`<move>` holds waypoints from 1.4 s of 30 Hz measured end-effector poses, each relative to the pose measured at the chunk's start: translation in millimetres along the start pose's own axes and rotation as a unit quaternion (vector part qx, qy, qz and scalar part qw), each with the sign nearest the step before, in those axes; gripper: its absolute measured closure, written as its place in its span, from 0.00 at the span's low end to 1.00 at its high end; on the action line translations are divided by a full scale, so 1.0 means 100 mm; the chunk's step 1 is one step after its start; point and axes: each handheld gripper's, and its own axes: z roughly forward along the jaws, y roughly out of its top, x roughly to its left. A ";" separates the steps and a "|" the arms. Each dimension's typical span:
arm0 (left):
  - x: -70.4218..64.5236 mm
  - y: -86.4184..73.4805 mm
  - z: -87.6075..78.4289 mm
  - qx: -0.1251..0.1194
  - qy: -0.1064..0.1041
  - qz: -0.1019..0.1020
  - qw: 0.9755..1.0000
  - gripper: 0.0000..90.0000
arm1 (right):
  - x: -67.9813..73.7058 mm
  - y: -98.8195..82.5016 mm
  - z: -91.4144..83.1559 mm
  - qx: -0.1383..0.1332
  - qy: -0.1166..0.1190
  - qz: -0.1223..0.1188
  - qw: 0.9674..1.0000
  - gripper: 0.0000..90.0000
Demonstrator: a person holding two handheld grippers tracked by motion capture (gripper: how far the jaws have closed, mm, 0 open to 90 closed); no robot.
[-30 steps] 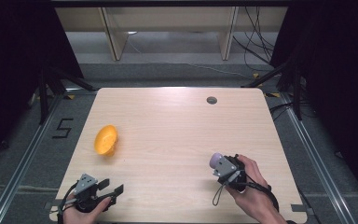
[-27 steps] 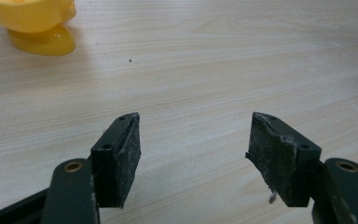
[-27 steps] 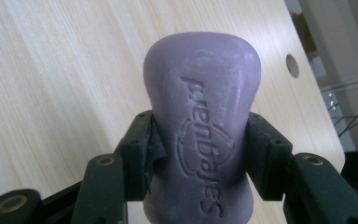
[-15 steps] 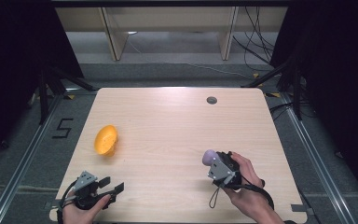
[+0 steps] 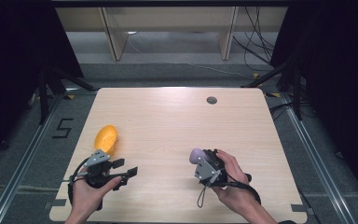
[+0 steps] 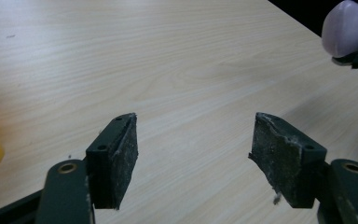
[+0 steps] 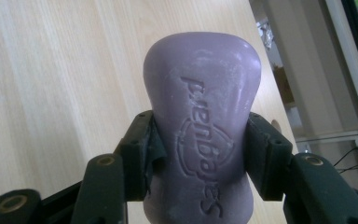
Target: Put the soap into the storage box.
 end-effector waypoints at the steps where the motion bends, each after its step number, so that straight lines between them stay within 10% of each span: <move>1: -0.02 0.03 0.01 0.001 0.001 0.001 1.000 0.34 | -0.01 0.02 0.01 0.004 -0.004 -0.010 1.000 0.56; 14: -0.35 0.35 0.27 0.008 -0.064 0.030 0.997 0.34 | 0.00 0.18 0.11 -0.015 -0.015 -0.046 0.999 0.56; 20: -0.51 0.45 0.40 0.014 -0.079 0.046 0.996 0.35 | 0.07 0.20 0.12 -0.018 -0.012 -0.017 1.000 0.56; 42: -0.85 0.73 0.96 0.058 -0.151 0.030 0.986 0.41 | 0.12 0.23 0.12 -0.026 -0.008 -0.015 1.000 0.56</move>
